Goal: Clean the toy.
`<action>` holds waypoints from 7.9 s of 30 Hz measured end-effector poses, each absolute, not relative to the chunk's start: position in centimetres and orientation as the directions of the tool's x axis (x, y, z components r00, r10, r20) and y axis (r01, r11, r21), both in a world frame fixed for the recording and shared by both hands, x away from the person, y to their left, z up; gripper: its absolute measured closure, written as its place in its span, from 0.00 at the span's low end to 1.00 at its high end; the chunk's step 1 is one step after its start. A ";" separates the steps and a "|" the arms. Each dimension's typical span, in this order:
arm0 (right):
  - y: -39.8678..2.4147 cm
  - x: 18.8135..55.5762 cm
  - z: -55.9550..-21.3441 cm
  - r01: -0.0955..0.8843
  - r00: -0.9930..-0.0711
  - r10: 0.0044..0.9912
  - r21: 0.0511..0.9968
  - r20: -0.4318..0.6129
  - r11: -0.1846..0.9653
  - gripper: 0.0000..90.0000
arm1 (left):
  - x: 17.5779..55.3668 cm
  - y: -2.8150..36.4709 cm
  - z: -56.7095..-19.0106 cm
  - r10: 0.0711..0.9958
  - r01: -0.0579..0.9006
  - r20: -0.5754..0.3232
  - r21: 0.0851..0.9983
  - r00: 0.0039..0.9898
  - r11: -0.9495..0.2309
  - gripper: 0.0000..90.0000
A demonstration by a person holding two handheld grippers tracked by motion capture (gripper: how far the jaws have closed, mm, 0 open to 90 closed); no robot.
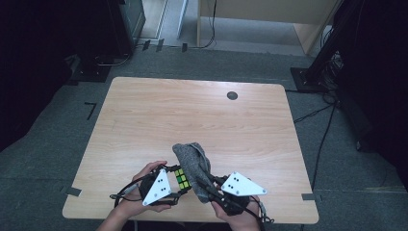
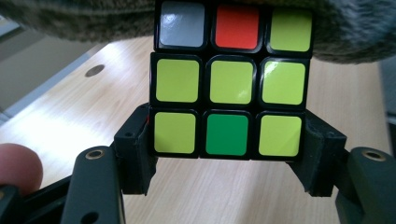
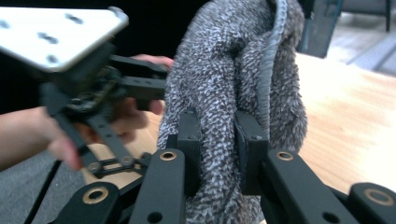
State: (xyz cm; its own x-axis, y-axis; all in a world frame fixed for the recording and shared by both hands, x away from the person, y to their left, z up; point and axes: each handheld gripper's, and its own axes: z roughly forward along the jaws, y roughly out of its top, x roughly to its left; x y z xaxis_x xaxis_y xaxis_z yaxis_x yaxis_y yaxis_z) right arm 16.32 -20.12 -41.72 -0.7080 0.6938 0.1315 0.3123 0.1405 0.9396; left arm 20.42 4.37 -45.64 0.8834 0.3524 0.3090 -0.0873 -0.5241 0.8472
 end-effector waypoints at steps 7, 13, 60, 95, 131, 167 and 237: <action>-22.2 17.1 -42.2 0.368 -0.620 0.769 0.923 0.157 0.108 0.85 | 20.5 4.5 -45.5 0.337 -0.089 0.295 0.855 0.894 -0.511 0.38; -19.9 16.1 -41.1 0.335 -0.726 0.669 0.932 0.162 0.138 0.85 | 20.3 4.0 -45.7 0.324 -0.101 0.325 0.827 0.888 -0.553 0.38; -20.4 16.5 -41.8 0.416 -0.553 0.821 0.901 0.143 0.123 0.85 | 20.0 3.8 -45.8 0.346 -0.114 0.362 0.816 0.865 -0.567 0.38; -22.6 18.2 -43.7 0.466 -0.756 0.470 0.879 0.456 -0.103 0.84 | 22.0 7.7 -43.6 0.304 0.068 0.001 0.974 0.953 -0.217 0.38; -21.7 18.5 -45.7 0.422 -0.710 0.684 0.878 0.167 0.224 0.83 | 23.4 7.0 -44.7 0.545 0.203 -0.100 0.970 0.832 -0.132 0.38; -28.3 21.7 -49.2 0.560 -0.313 0.948 0.817 0.056 0.137 0.81 | 30.6 2.7 -50.6 0.798 0.432 -0.009 0.844 0.603 -0.317 0.38; -39.2 18.2 -48.0 0.615 -0.268 0.950 0.788 0.161 0.040 0.00 | 24.6 19.3 -48.1 0.891 0.553 -0.026 0.792 0.453 -0.258 0.13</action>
